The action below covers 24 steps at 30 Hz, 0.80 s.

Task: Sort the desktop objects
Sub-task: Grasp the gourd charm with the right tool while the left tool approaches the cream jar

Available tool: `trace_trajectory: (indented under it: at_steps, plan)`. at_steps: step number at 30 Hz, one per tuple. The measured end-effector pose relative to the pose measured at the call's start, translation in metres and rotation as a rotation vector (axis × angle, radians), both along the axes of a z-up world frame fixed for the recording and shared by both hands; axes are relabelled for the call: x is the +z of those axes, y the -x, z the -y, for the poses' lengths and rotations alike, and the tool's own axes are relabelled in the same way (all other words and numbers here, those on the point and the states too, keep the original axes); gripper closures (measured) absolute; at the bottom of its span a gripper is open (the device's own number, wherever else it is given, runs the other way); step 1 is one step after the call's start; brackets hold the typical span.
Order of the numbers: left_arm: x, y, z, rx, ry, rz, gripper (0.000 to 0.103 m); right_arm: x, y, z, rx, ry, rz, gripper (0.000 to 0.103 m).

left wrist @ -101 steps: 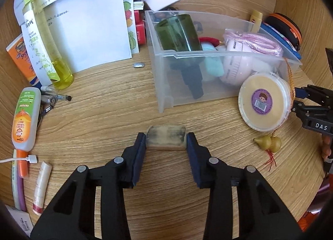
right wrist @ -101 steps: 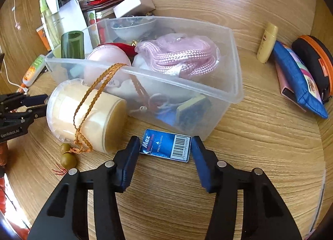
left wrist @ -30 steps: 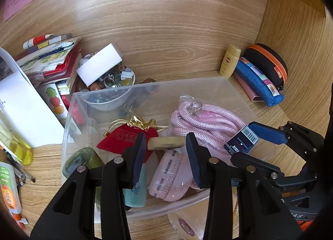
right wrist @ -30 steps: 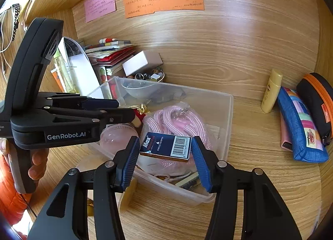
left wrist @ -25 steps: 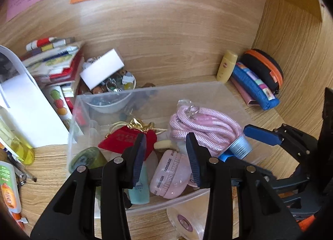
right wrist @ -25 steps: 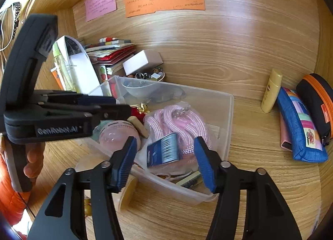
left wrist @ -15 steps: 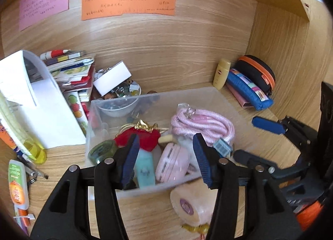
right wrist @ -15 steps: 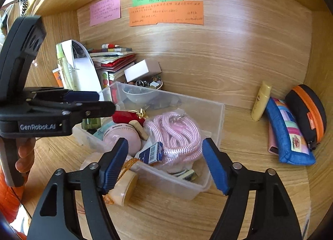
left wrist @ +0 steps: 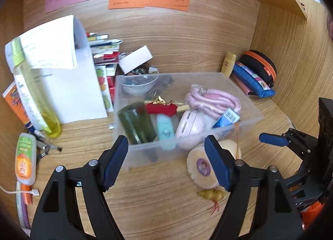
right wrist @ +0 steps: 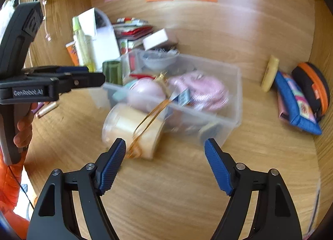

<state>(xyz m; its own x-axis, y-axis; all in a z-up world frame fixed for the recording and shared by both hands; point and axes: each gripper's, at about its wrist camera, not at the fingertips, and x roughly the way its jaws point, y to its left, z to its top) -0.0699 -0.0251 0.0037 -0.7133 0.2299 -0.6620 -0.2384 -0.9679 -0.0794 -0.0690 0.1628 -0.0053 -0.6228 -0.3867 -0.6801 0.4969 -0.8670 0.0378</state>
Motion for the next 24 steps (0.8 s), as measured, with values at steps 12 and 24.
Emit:
trace_trajectory:
  at_steps: [12, 24]
  plan:
    - [-0.016, -0.014, 0.031, 0.041, -0.037, 0.038, 0.027, -0.033, -0.011, 0.044, 0.141, -0.008, 0.163, 0.047]
    - [-0.03, -0.017, 0.021, 0.002, -0.039, 0.084, 0.027, -0.043, -0.012, 0.067, 0.183, -0.045, 0.149, 0.082]
